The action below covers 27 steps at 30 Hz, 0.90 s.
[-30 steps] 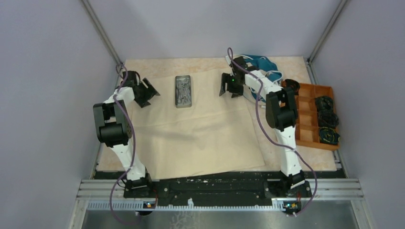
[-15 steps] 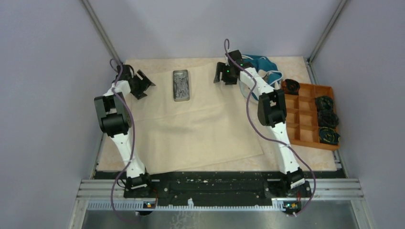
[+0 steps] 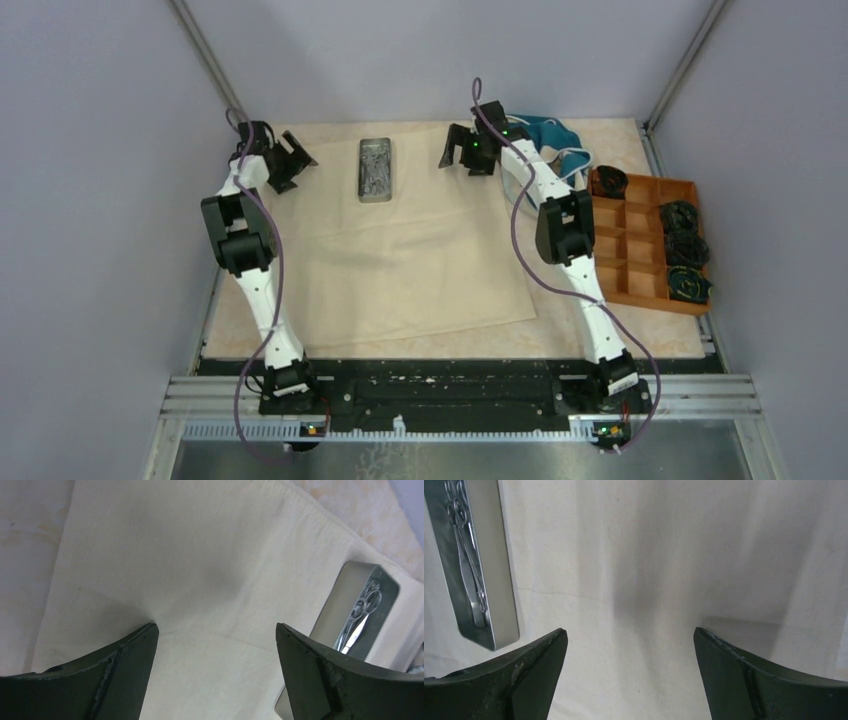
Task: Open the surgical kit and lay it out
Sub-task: Smooth out the surgical kit at the center of the board.
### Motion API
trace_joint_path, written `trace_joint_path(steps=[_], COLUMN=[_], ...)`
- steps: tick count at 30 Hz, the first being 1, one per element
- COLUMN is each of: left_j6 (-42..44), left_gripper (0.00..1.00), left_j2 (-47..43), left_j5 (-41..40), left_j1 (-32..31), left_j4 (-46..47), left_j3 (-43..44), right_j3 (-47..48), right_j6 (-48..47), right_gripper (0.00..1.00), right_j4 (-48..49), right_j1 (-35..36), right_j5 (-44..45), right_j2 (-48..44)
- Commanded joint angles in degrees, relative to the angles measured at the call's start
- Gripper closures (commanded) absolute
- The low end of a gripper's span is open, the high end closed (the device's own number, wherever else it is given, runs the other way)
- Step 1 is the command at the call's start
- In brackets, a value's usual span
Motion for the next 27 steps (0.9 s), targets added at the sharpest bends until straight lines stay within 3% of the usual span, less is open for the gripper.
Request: trace_joint_path(steps=[1, 8, 12, 17, 21, 24, 27], left_j6=[3.75, 7.51, 9.41, 7.25, 3.79, 1.37, -2.96], left_gripper=[0.05, 0.02, 0.02, 0.02, 0.02, 0.02, 0.02], left_j2=[-6.90, -21.10, -30.20, -40.19, -44.18, -45.13, -45.40], left_j5=[-3.81, -5.16, -6.20, -0.50, 4.94, 3.35, 1.74], left_j1=[-2.23, -8.92, -9.34, -8.76, -7.23, -6.35, -3.01], left_j4=[-9.56, -15.60, -18.42, -20.04, -17.50, -15.92, -17.58], left_j3=[-2.47, -12.28, -19.86, -34.27, -44.63, -50.76, -57.50], right_j3=[0.34, -13.91, -26.95, -41.50, -52.15, -62.23, -69.78], right_j6=[2.40, -4.09, -7.09, -5.84, -4.70, -2.31, -1.91], right_gripper=[0.03, 0.02, 0.04, 0.08, 0.09, 0.09, 0.10], right_j4=[-4.66, -13.70, -11.02, -2.08, 3.94, 9.91, 9.97], right_j1=[0.05, 2.81, 5.47, 6.50, 6.58, 5.67, 3.98], right_j5=[-4.98, -13.73, -19.92, -25.01, -24.42, -20.45, -16.90], right_j2=[-5.77, -17.29, -24.42, -30.98, -34.72, -37.51, -39.44])
